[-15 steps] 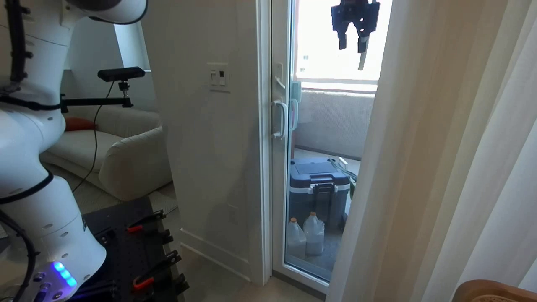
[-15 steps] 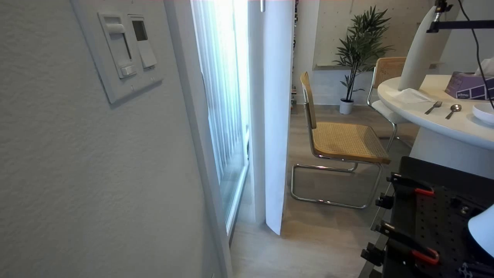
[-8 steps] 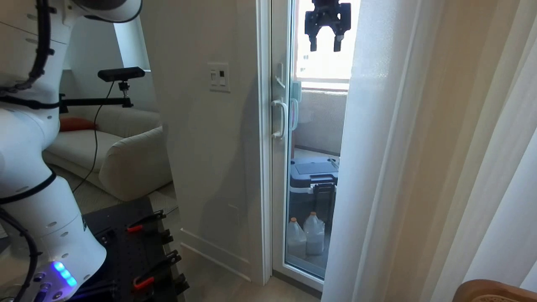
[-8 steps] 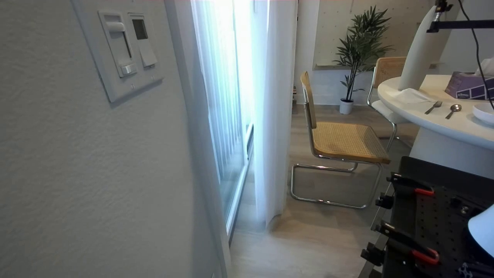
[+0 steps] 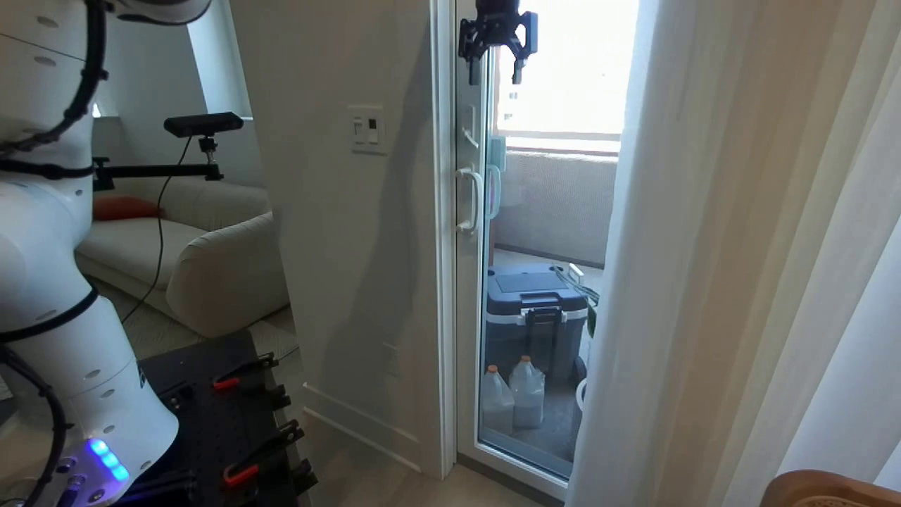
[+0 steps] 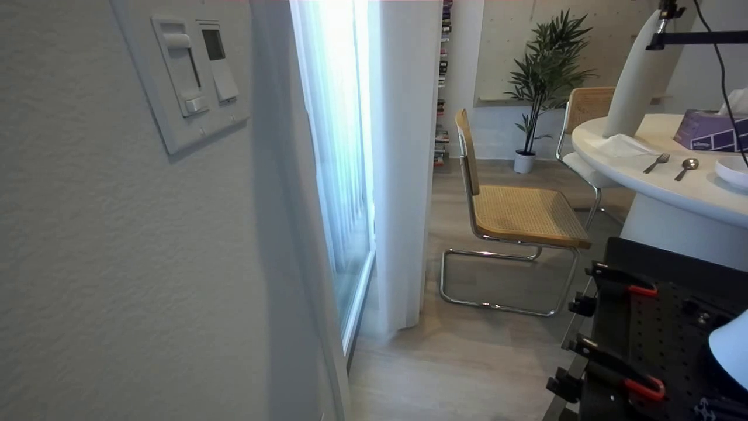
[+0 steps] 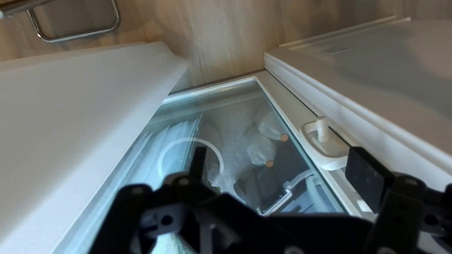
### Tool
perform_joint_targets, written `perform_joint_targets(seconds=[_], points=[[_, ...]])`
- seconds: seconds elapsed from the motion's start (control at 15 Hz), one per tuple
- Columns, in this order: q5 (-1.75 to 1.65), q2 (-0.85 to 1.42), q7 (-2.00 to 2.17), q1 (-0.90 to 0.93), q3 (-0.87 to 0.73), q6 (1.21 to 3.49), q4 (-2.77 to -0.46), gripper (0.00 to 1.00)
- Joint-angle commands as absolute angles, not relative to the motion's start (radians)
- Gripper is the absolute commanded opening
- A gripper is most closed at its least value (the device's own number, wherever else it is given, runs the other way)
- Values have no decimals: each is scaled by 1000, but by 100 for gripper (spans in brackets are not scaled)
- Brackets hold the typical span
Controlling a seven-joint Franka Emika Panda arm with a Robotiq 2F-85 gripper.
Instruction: Pull the blinds to the right, switch off the light, then pull the blinds to the left
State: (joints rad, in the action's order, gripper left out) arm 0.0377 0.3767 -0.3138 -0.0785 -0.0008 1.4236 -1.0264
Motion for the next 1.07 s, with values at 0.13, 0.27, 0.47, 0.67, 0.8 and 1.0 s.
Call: perform_joint_targets(seconds=[0.13,0.27,0.47,0.67,0.8,1.0], points=[[9,156,-477,-40,37,1434,-1319,100],[7,71,-522,-26,49,1430,-1418,100],[3,-57,-574,-5,70,1436,-1570,100],[23,-189,-596,38,81,1467,-1725,100],[35,-277,-555,74,93,1518,-1830,100],[65,-403,-496,143,121,1578,-1993,100]])
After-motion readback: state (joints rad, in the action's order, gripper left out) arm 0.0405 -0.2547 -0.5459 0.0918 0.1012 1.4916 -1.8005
